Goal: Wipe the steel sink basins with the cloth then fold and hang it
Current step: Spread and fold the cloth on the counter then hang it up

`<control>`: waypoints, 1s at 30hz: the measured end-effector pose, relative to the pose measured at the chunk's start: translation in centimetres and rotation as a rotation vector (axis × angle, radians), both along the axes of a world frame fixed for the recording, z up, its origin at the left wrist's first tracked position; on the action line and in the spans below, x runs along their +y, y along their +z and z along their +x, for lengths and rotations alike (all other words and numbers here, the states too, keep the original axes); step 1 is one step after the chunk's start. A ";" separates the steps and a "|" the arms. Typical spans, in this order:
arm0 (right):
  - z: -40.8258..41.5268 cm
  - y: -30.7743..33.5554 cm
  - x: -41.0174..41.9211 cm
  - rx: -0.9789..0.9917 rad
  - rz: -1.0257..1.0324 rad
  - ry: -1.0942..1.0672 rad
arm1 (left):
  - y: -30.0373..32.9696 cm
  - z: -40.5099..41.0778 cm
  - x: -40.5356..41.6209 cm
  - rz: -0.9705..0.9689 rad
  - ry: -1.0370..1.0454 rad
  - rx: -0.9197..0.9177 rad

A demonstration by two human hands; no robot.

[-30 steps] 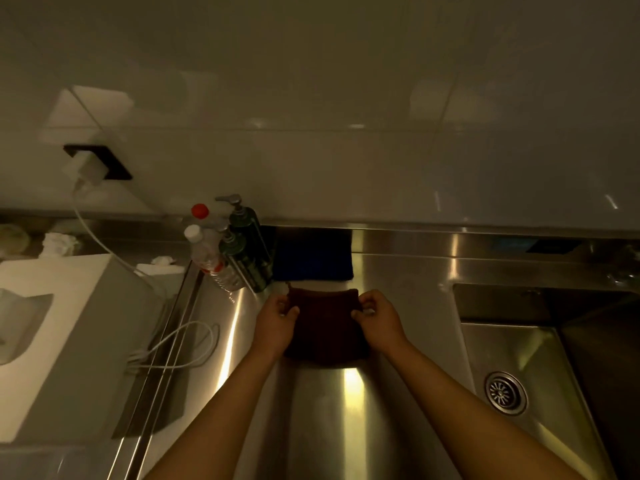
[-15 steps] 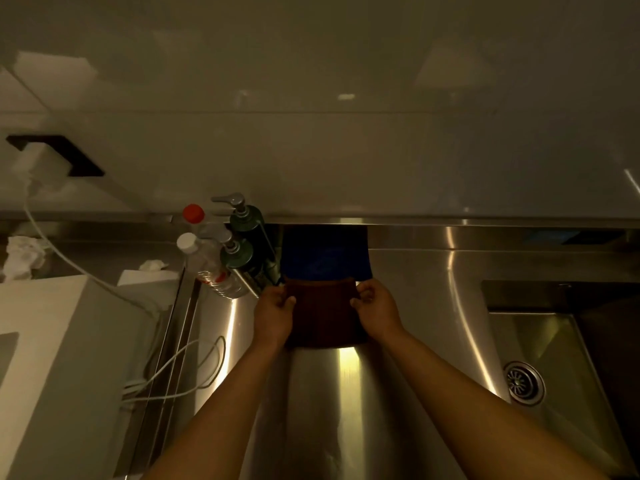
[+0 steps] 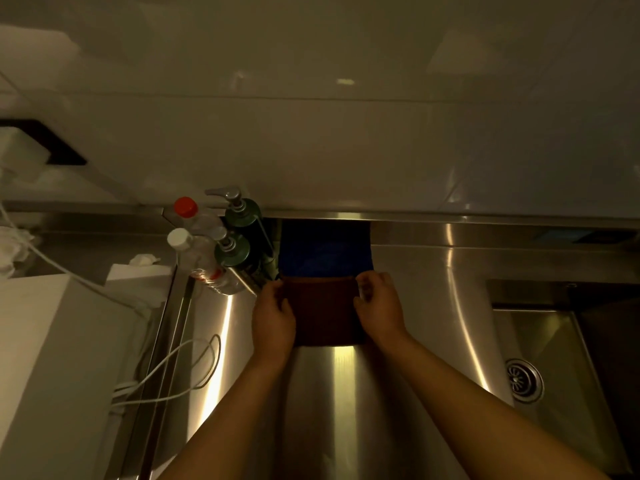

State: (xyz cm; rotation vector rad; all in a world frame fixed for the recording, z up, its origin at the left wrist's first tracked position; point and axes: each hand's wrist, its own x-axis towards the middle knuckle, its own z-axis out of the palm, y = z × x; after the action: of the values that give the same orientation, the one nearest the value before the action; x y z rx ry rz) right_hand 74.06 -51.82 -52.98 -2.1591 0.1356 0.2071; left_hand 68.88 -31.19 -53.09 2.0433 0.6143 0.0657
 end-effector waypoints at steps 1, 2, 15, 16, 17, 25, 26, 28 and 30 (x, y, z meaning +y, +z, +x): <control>-0.2 -0.1 -0.1 -0.007 -0.009 0.020 | 0.0 -0.4 0.0 0.036 -0.060 0.004; -0.4 -0.2 -0.1 -0.004 -0.016 0.035 | 0.0 -0.8 0.1 0.084 -0.125 0.021; -0.5 -0.6 0.4 0.134 0.013 -0.015 | -0.8 -2.9 0.5 0.094 -0.271 0.035; -0.3 -0.6 0.3 0.148 0.012 -0.033 | -0.9 -2.7 0.5 0.094 -0.276 0.036; -0.1 -0.7 0.2 0.154 0.011 -0.048 | -1.0 -2.6 0.5 0.096 -0.281 0.039; -0.1 -1.2 -0.5 0.176 0.028 -0.100 | -1.5 -1.8 0.7 0.088 -0.258 0.041; 0.0 -1.0 -0.5 0.185 0.011 -0.098 | -1.5 -1.8 0.9 0.081 -0.257 0.030; 0.3 -0.8 -0.4 0.208 -0.006 -0.104 | -1.4 -1.9 1.1 0.066 -0.270 0.025; 0.4 -0.6 -0.4 0.219 -0.012 -0.113 | -1.3 -1.9 1.3 0.044 -0.285 0.027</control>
State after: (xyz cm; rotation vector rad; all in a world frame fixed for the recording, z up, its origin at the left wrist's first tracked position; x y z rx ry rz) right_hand 74.48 -52.18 -53.61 -2.1291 0.3834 0.3777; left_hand 67.00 -29.93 -54.35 2.1575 0.3353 -0.1170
